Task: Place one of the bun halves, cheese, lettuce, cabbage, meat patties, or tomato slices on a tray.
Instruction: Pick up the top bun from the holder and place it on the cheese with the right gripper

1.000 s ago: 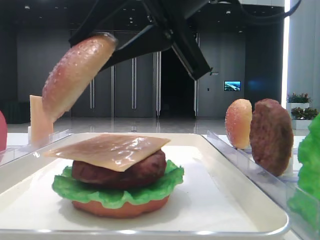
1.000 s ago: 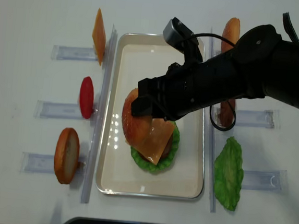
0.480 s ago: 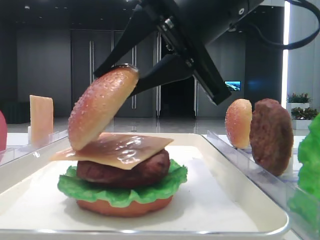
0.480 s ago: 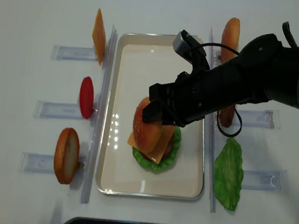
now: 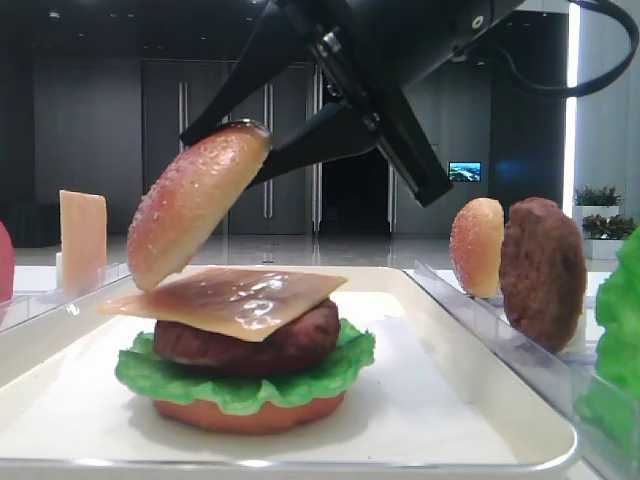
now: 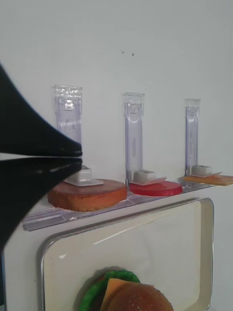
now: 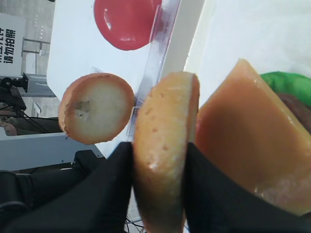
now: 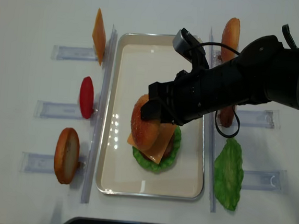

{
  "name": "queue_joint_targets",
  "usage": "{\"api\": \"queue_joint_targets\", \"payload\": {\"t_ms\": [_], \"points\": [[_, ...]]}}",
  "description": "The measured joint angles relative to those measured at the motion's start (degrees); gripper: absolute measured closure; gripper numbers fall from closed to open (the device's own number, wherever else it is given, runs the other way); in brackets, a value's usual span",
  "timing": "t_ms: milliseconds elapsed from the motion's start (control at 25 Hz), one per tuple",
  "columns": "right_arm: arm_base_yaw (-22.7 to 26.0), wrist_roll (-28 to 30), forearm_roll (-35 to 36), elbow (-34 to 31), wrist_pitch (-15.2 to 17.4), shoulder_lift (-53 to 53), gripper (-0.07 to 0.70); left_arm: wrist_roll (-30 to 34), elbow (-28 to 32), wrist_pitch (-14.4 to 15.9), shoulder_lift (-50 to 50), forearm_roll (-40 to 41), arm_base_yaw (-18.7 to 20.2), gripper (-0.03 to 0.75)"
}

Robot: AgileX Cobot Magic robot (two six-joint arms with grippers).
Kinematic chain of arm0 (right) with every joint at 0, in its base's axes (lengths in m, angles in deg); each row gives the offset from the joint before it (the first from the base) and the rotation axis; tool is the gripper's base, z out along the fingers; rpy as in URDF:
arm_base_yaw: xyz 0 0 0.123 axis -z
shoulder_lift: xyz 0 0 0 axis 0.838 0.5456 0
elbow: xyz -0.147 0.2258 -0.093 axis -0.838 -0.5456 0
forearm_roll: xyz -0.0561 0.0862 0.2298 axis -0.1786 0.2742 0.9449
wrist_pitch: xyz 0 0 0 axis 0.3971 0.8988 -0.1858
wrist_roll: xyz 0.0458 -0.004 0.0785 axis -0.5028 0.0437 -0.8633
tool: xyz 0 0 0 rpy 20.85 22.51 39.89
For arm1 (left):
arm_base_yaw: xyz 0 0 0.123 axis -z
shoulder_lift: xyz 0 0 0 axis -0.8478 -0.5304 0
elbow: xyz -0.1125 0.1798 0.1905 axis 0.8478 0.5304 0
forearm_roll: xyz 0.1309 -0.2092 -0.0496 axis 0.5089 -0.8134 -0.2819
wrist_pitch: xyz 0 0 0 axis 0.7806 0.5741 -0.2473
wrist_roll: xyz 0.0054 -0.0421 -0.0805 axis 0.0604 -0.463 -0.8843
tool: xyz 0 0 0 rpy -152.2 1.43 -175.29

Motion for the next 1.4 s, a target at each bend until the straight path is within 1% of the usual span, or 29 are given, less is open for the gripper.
{"api": "queue_joint_targets", "payload": {"t_ms": [320,760,1080,1160,1400], "points": [[0.0,-1.14,-1.03,0.0,0.0,0.0,0.38,0.0,0.0,0.0,0.0,0.0,0.0,0.716],[0.0,-1.31,-1.5,0.0,0.05,0.0,0.38,0.0,0.0,0.0,0.0,0.0,0.0,0.716],[0.0,-1.53,-2.42,0.0,-0.04,0.0,0.365,0.0,0.0,0.0,0.0,0.0,0.0,0.716],[0.0,-1.55,-2.48,0.0,-0.04,0.0,0.356,0.0,0.0,0.0,0.0,0.0,0.0,0.716],[0.0,-1.55,-2.53,0.0,-0.18,0.0,0.293,0.0,0.0,0.0,0.0,0.0,0.0,0.716]]}}
